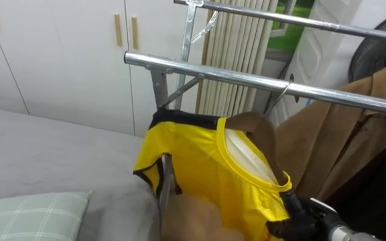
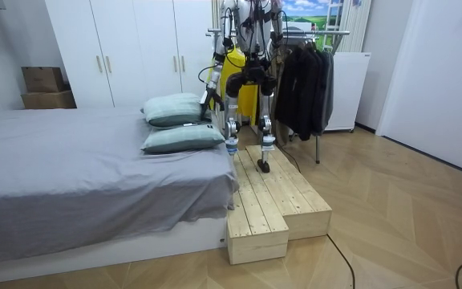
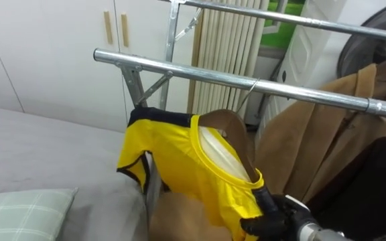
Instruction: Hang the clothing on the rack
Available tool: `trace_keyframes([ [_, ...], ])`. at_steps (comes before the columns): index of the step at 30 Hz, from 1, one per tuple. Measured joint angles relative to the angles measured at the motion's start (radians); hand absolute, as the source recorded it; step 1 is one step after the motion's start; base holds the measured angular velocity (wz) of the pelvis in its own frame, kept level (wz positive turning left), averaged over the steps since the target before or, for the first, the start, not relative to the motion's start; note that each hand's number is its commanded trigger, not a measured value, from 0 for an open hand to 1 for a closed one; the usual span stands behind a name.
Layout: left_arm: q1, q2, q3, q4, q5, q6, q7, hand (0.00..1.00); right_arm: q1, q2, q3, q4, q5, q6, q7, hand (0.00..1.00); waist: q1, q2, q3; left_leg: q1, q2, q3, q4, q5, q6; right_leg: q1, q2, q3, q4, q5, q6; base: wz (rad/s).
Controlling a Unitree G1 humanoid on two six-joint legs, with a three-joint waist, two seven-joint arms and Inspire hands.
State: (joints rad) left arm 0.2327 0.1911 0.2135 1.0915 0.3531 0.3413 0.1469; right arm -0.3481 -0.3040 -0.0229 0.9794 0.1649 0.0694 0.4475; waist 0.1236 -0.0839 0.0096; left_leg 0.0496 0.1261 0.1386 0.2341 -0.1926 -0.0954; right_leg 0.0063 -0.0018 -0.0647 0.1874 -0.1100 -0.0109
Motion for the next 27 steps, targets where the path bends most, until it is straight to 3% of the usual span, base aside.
trace_keyframes([
  [16,0.001,0.0,0.0,0.0,0.001,0.0,0.002,0.0,0.063,0.029,-0.001,0.026,0.106,-0.076,-0.041,1.0,-0.009,0.002,0.0008,0.007,-0.002,-0.015,-0.003,0.0,0.0,0.013,0.0,-0.011,-0.005,-0.004,0.002,0.02],
  [18,0.001,0.0,0.0,0.0,0.001,0.0,0.003,0.0,0.066,0.03,-0.001,0.026,0.106,-0.082,-0.045,0.79,-0.009,0.002,0.0009,0.007,-0.002,-0.015,-0.003,0.0,0.0,0.013,0.0,-0.011,-0.005,-0.005,0.002,0.0],
  [19,0.001,0.0,0.0,0.0,0.001,0.0,0.003,0.0,0.067,0.031,-0.001,0.029,0.106,-0.084,-0.046,0.13,-0.009,0.006,0.0037,0.007,-0.002,-0.016,-0.003,0.0,0.0,0.014,0.0,-0.012,-0.005,-0.005,0.002,0.0],
  [20,0.001,0.0,0.001,0.0,0.001,0.0,0.005,0.0,0.072,0.032,-0.001,0.031,0.106,-0.091,-0.048,0.0,-0.01,0.005,0.0031,0.007,-0.002,-0.018,-0.003,0.0,0.0,0.015,-0.001,-0.014,-0.005,-0.005,0.002,0.03],
  [27,0.001,0.0,0.0,0.0,0.001,0.0,0.016,0.0,0.08,0.038,-0.005,0.052,0.106,-0.091,-0.065,0.0,-0.014,0.005,0.0033,0.004,-0.002,-0.026,-0.002,0.0,0.0,0.015,-0.001,-0.02,-0.003,-0.008,0.0,0.02],
])
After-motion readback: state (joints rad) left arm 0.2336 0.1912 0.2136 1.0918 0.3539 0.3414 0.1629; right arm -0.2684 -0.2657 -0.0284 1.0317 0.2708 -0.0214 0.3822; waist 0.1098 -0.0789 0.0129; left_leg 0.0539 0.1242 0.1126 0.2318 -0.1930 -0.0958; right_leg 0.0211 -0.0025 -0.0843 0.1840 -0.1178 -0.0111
